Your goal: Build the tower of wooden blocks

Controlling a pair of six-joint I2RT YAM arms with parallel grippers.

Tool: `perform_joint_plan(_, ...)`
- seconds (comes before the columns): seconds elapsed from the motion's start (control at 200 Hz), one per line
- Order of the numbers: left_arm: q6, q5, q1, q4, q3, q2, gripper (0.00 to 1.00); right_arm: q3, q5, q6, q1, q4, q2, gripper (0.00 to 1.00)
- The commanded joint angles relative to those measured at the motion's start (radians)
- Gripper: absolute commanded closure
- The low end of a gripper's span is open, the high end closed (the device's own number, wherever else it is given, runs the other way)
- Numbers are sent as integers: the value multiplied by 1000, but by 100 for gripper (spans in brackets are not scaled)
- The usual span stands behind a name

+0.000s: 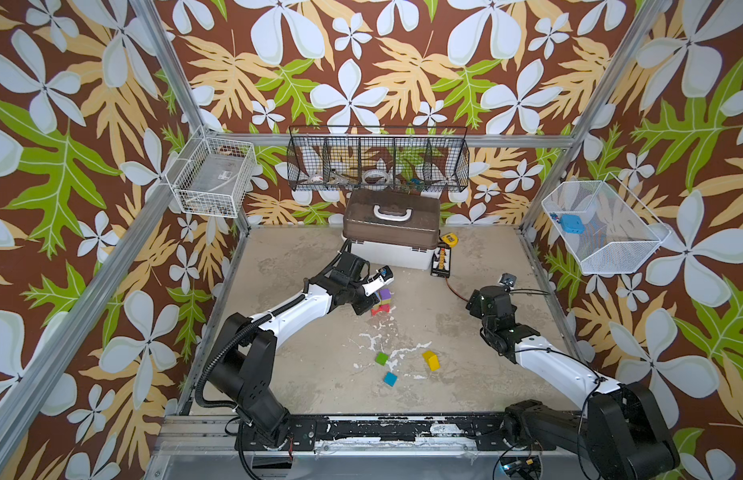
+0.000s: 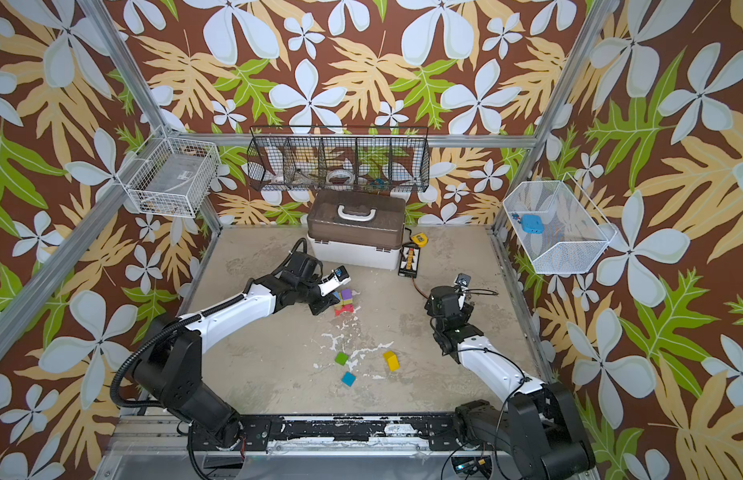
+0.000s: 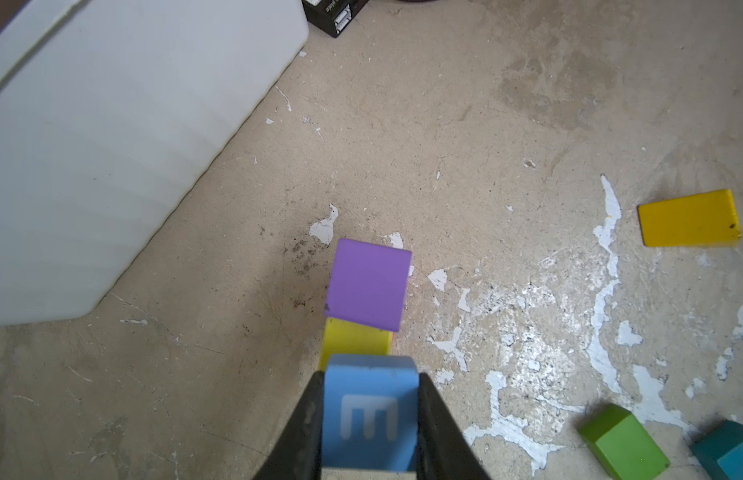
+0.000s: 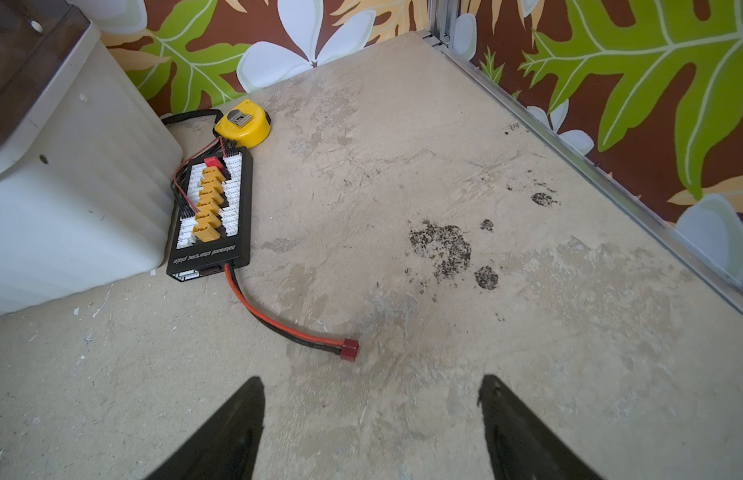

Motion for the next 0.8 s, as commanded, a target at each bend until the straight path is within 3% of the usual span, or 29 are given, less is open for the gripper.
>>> perform_joint_plan(0.0,37,28,2,9,9,-3,100,7,-2,-4,1,6,4,19)
perform_joint_plan(0.325,102,67,12,-1,22,-11,100,9,-3,-4,0,6,4,19)
perform_joint_plan(0.796,120,42,11,-6,41,43,100,9,-3,-6,1,8,6,19)
